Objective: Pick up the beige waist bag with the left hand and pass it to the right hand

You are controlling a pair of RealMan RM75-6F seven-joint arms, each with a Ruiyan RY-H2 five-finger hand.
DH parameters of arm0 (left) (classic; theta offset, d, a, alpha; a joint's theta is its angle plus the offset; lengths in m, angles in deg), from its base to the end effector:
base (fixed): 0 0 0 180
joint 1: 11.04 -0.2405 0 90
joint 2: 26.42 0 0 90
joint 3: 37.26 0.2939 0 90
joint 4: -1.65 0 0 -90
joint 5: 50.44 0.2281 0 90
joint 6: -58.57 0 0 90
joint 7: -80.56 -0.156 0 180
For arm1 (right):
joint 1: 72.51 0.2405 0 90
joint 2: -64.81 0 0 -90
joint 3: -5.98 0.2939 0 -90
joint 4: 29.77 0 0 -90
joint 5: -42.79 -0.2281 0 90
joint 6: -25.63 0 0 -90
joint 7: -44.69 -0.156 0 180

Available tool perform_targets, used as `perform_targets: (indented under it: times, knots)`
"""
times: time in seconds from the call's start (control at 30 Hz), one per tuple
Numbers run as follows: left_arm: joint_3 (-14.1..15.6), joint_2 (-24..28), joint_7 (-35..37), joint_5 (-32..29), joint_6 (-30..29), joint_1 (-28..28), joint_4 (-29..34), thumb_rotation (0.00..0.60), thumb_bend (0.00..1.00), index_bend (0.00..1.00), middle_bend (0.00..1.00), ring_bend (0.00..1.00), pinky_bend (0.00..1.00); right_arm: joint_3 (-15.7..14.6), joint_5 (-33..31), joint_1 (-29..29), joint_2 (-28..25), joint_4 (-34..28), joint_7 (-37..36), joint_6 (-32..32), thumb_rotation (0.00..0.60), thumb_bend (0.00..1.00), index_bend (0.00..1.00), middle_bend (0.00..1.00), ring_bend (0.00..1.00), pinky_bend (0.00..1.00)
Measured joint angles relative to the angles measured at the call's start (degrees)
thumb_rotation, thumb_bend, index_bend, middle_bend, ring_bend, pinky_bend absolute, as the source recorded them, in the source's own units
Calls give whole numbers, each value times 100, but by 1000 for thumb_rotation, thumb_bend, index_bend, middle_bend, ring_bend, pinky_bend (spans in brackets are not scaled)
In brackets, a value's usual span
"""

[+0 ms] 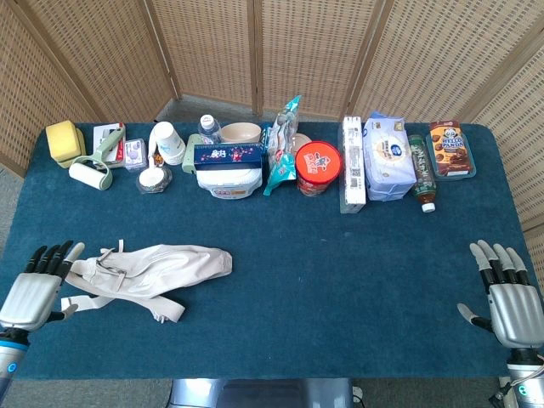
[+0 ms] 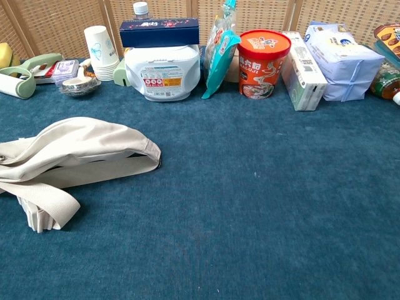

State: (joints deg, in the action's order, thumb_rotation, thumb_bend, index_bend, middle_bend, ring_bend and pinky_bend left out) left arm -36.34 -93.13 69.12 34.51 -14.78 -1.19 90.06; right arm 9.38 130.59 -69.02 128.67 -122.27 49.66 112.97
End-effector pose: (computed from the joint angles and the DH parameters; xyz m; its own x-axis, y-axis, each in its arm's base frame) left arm -0.3670 0.2104 0.1126 0.5952 0.2135 0.7747 0.8027 -0.1128 -0.5857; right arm -0.3485 -0.1910 0.1655 0.4758 0.0388 0.8787 -0.8789 -0.0168 0.4766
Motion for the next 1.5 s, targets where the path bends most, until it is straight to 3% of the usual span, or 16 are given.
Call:
perform_targets:
  times: [0.23, 0.7, 0.8, 0.83, 0.9, 0.97, 1.03, 1.3, 1.5]
  knots:
    - [-101, -473, 46, -124, 375, 294, -414, 600, 0, 0, 0, 0, 14, 7, -25, 7, -21, 7, -39, -37, 600, 0, 0, 0, 0, 0]
    - [-198, -822, -425, -623, 1173, 740, -349, 600, 0, 0, 0, 0, 16, 28, -94, 12, -14, 17, -22, -79, 600, 0, 0, 0, 0, 0]
    - [-242, -911, -545, -831, 1289, 805, -388, 600, 0, 0, 0, 0, 95, 22, -82, 19, -9, 20, -26, -92, 600, 0, 0, 0, 0, 0]
    - [-271, -953, -596, -902, 1288, 814, -409, 600, 0, 13, 0, 6, 172, 18, -61, 18, -9, 16, -30, -85, 600, 0, 0, 0, 0, 0]
    - [-347, -1072, -740, -1086, 1260, 831, -448, 600, 2, 94, 58, 97, 338, 7, -18, 14, -10, 9, -44, -58, 600, 0, 0, 0, 0, 0]
    - [-414, -1176, -807, -1191, 1164, 832, -475, 600, 31, 261, 245, 299, 512, 2, -12, 12, -13, 6, -60, -55, 600, 0, 0, 0, 0, 0]
    - [-451, -1245, -839, -1208, 1043, 825, -502, 600, 78, 375, 372, 414, 591, 1, -17, 13, -17, 6, -82, -68, 600, 0, 0, 0, 0, 0]
    - [-477, -1502, -1074, -1137, 677, 820, -610, 600, 150, 627, 631, 647, 736, -10, -11, 18, -34, -1, -112, -91, 600, 0, 0, 0, 0, 0]
    - [-504, -1449, -764, -874, 437, 827, -507, 600, 165, 652, 658, 671, 752, -12, -17, 16, -41, -13, -102, -97, 600, 0, 0, 0, 0, 0]
